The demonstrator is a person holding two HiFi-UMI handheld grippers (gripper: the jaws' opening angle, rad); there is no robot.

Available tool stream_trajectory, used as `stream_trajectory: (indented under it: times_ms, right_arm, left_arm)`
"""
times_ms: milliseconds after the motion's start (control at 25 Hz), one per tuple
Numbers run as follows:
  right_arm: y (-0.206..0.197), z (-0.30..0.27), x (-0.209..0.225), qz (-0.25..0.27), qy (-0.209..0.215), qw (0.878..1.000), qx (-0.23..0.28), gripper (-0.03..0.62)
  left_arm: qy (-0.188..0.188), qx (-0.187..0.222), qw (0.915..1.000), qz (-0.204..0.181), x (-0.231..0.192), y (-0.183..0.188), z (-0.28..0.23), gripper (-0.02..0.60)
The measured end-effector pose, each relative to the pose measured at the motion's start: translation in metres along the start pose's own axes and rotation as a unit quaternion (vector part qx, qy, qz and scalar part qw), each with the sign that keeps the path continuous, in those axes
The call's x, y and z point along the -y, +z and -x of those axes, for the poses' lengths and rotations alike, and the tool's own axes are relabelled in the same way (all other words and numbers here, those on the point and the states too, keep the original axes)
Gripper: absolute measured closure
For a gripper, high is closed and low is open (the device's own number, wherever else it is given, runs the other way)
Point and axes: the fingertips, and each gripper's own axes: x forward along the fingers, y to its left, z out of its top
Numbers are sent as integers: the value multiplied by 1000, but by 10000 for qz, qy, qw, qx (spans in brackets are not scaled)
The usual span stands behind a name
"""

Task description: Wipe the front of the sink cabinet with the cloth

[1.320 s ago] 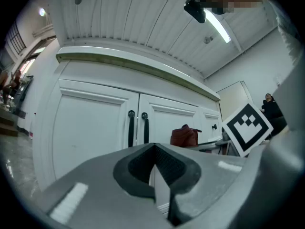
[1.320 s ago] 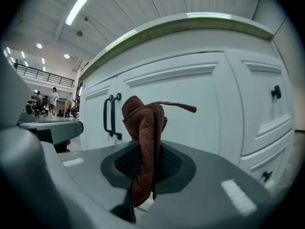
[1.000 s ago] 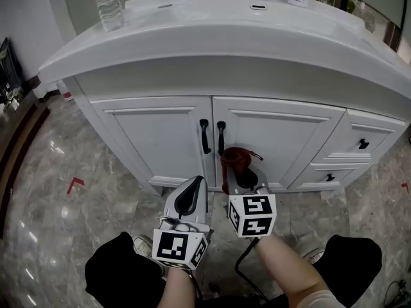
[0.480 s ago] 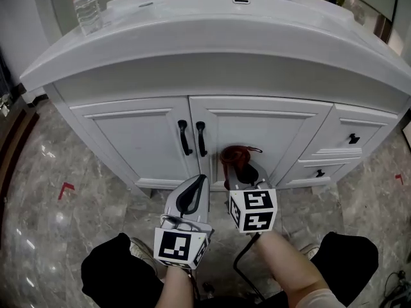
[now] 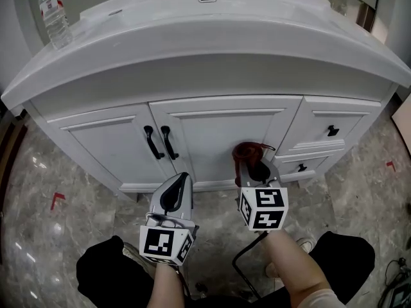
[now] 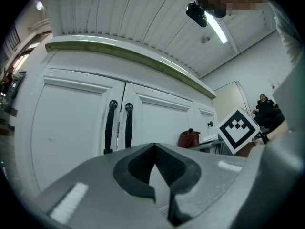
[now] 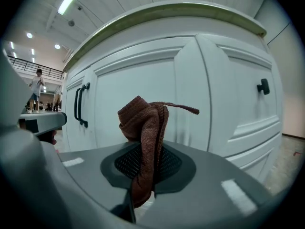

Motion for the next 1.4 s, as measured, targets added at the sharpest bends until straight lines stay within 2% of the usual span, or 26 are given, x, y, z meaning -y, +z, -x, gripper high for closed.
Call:
stream_trajectory:
  times_ms: [240,520,600,680,880,1120,1280,1400]
  right_arm:
    - [4,15,43,-92,-315,9995,32,507]
    - [3,31,69,-203,-663,9976,63,508]
    - [0,33,66,-239,-700,9972,79,510]
    - [-6,31,47,-256,-545,9982,61,510]
    - [-30,11,-26,-195,165,9996,-145,510]
    - [-59,-20,-122,-157,1009,9943,-306,510]
    - [-75,-41,-161,-84,1283,9909,-404,510]
    - [-84,-55,-175,-58,1323,9901,-464,510]
  left_arm:
    - [21,-26,10000,-27,6,-2,-2,581]
    - [-97,-149,9997,-168,19,-11,-2,581]
    - [-95,-198,9996,-204,18,-14,3,581]
    - [-46,-246,9994,-259,12,-16,9,581]
    - [233,-284,9988,-311,-15,-17,28,581]
    - [628,-339,9971,-276,-57,-28,53,581]
    - [750,-483,9957,-247,-78,-44,64,581]
    - [825,-549,9949,-191,-91,-52,70,581]
